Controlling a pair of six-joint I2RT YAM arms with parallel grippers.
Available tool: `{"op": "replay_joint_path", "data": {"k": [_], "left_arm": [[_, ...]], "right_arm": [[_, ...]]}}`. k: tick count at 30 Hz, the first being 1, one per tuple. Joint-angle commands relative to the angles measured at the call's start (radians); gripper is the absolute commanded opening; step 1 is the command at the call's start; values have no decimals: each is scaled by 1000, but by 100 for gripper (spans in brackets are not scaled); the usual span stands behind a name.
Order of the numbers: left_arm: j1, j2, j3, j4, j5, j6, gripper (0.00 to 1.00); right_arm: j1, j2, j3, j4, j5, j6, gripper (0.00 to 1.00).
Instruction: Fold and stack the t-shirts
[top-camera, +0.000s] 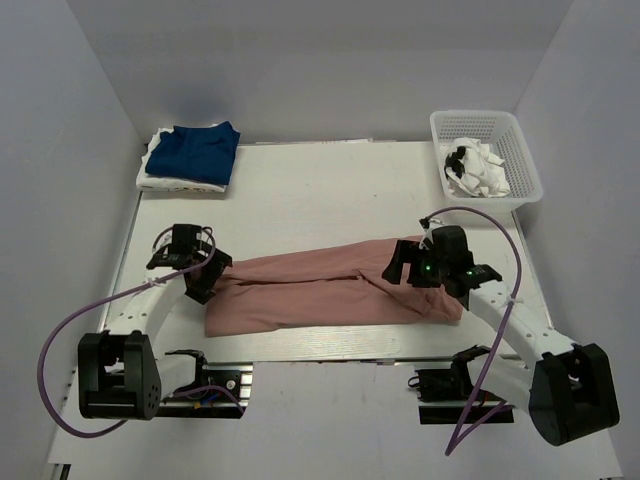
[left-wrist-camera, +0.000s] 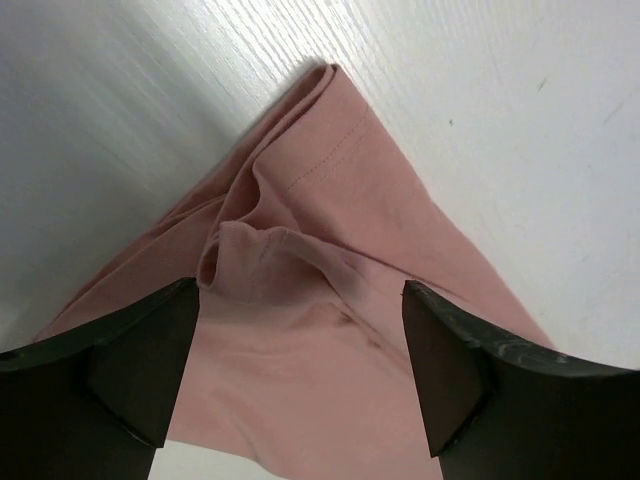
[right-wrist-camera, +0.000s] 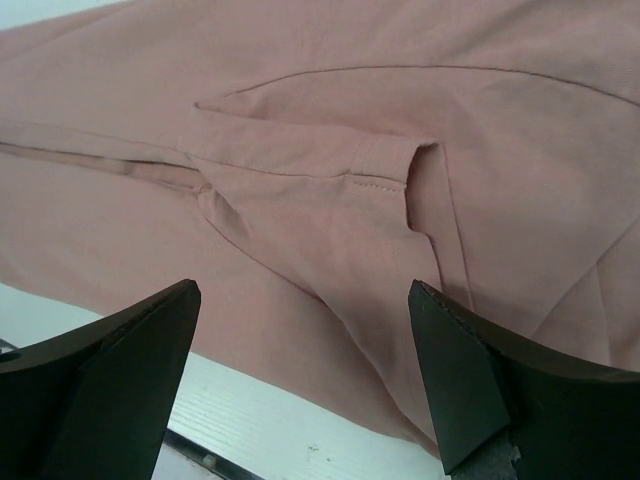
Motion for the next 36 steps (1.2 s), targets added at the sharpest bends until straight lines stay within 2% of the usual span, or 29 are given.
{"op": "replay_joint_path", "data": {"k": [1, 4, 5, 11, 15, 17, 18, 19, 20, 26, 30, 34, 36], "left_arm": [[24, 5, 19, 1, -31, -77, 91], [37, 47, 50, -19, -30, -77, 87], [37, 59, 64, -20, -12, -77, 80], [81, 145, 73, -30, 57, -77, 62], [101, 179, 84, -30, 80, -54, 45], [101, 179, 84, -30, 94, -45, 26], [101, 179, 84, -30, 94, -45, 11], [101, 179, 84, -30, 94, -45, 3], [101, 168, 105, -30, 94, -45, 0], [101, 168, 209, 19, 94, 32, 0], [89, 190, 312, 19, 30, 81, 0], [80, 158, 274, 68, -31, 139, 0], [80, 109, 165, 131, -68, 170, 0]], "right_arm": [[13, 32, -6, 56, -27, -30, 90], [16, 54, -3, 56, -6, -41, 90], [21, 56, 0, 53, 6, -42, 90], [27, 71, 0, 45, 28, -59, 90], [28, 91, 4, 47, 39, -73, 90], [33, 105, 7, 47, 39, -76, 90], [28, 111, 9, 51, 36, -79, 90], [31, 115, 6, 58, 37, -77, 90], [30, 124, 0, 62, 33, -77, 90], [35, 155, -31, 87, 56, -67, 90], [30, 161, -45, 93, 68, -47, 90], [30, 169, -66, 101, 69, -27, 90], [33, 174, -72, 102, 62, -21, 90]]}}
